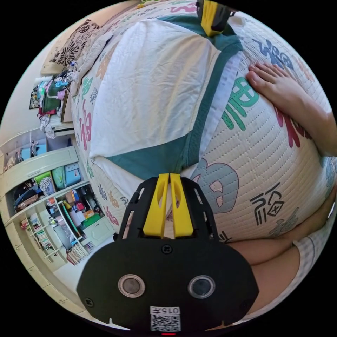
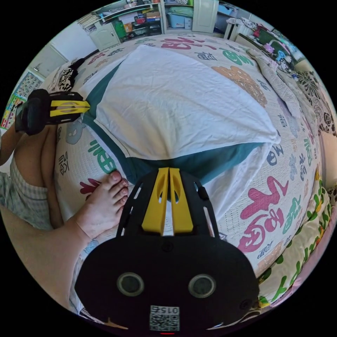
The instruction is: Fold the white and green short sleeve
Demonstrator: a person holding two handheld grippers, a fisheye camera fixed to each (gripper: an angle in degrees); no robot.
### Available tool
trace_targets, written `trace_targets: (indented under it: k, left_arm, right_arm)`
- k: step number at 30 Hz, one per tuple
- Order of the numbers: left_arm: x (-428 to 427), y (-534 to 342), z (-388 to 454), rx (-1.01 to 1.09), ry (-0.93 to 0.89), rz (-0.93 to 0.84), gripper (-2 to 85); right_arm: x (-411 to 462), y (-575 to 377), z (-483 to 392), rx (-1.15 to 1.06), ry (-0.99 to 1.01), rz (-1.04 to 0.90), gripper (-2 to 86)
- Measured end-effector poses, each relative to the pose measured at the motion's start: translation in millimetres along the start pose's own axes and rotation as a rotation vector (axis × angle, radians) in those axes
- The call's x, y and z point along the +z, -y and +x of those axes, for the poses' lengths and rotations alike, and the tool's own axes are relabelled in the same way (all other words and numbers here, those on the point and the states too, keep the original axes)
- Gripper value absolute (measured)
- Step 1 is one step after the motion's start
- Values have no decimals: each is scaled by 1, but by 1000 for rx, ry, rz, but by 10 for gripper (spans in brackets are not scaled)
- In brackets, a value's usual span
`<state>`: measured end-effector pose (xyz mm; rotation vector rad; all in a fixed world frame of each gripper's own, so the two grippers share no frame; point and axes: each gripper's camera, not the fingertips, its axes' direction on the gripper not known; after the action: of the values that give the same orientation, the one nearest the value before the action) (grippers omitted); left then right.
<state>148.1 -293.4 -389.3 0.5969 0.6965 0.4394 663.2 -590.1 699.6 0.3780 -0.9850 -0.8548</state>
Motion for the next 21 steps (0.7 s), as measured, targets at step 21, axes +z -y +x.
trace_targets:
  k: [21]
  left_arm:
    - [12,-123,-156,-553,-472,249,27]
  right_arm:
    - [-65,51,10,342,-37,277,50]
